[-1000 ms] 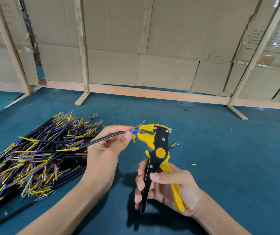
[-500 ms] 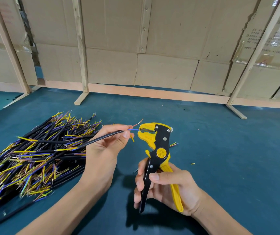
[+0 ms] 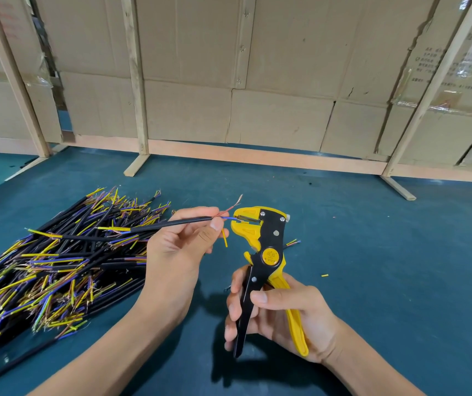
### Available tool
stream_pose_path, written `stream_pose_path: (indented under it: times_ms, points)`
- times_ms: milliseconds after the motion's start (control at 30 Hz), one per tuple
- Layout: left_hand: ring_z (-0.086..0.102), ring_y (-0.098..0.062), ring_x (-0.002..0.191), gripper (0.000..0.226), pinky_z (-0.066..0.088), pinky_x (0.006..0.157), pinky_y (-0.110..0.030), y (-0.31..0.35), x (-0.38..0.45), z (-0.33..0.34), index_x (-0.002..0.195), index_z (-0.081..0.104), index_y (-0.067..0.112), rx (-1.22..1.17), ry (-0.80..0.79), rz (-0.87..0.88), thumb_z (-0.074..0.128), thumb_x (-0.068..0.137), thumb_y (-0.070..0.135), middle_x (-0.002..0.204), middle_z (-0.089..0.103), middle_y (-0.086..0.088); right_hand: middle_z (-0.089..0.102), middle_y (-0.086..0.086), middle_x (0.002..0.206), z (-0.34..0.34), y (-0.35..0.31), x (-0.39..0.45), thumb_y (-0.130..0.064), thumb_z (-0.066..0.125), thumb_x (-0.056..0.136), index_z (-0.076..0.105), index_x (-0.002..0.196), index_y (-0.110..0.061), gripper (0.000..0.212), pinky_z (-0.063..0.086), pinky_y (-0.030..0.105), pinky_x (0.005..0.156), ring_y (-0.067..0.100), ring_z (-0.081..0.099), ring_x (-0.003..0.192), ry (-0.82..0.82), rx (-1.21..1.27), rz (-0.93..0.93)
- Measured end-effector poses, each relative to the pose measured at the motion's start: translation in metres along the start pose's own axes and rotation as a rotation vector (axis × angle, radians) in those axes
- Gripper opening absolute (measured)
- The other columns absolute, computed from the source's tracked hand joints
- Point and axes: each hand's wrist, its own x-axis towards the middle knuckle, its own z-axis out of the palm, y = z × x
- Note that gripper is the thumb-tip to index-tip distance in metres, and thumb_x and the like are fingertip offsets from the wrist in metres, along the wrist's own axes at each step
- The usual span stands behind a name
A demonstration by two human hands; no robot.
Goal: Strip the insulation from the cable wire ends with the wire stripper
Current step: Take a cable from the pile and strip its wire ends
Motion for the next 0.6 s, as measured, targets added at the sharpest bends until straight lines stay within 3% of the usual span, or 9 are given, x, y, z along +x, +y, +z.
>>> stream_pose_path:
  times_ms: [167, 300, 400, 467, 600]
  points:
    - [0.066, -0.015, 0.077, 0.017, 0.046, 0.068, -0.022, -0.0007, -0.0012, -0.0002, 0.095, 0.076, 0.024, 0.017, -0.002, 0.013, 0.083, 0.080, 0.028, 0.089, 0.075, -0.007, 0.064, 0.016, 0.091, -0.0006, -0.0002, -0.0002, -0.019, 0.072, 0.087, 0.059, 0.107, -0.004, 0.028, 0.053, 0.053, 0.085, 0.035, 0.067, 0.084, -0.008, -0.004, 0.003]
    - [0.064, -0.010, 0.071, 0.015, 0.048, 0.069, -0.014, 0.0000, -0.0023, 0.0027, 0.096, 0.075, 0.015, -0.006, -0.001, 0.039, 0.075, 0.081, 0.018, 0.089, 0.075, -0.008, 0.063, 0.015, 0.089, -0.0022, 0.0006, -0.0003, -0.017, 0.070, 0.088, 0.057, 0.105, -0.004, 0.024, 0.053, 0.052, 0.086, 0.035, 0.067, 0.082, -0.006, -0.004, 0.008]
    - [0.064, -0.008, 0.072, 0.016, 0.047, 0.069, -0.012, 0.0022, -0.0034, 0.0040, 0.099, 0.073, 0.008, 0.022, -0.004, 0.069, 0.072, 0.084, 0.013, 0.091, 0.075, -0.009, 0.063, 0.015, 0.087, -0.0027, 0.0009, 0.0001, -0.017, 0.070, 0.088, 0.058, 0.102, -0.005, 0.022, 0.052, 0.052, 0.085, 0.034, 0.067, 0.080, -0.001, -0.002, 0.013]
    - [0.066, -0.009, 0.075, 0.012, 0.048, 0.069, -0.012, 0.0040, -0.0038, 0.0045, 0.096, 0.075, 0.015, 0.064, 0.001, 0.093, 0.071, 0.085, 0.012, 0.091, 0.076, -0.006, 0.063, 0.015, 0.087, -0.0030, 0.0011, 0.0001, -0.017, 0.069, 0.088, 0.058, 0.101, -0.005, 0.021, 0.052, 0.052, 0.086, 0.034, 0.067, 0.080, -0.001, -0.001, 0.014]
    - [0.071, -0.023, 0.093, 0.016, 0.054, 0.082, -0.023, 0.0038, -0.0058, 0.0052, 0.094, 0.075, 0.019, 0.089, 0.020, 0.142, 0.071, 0.088, 0.006, 0.101, 0.076, -0.009, 0.063, 0.015, 0.087, -0.0035, 0.0005, 0.0000, -0.017, 0.069, 0.088, 0.058, 0.101, -0.005, 0.021, 0.052, 0.052, 0.086, 0.034, 0.066, 0.080, 0.000, 0.005, 0.013]
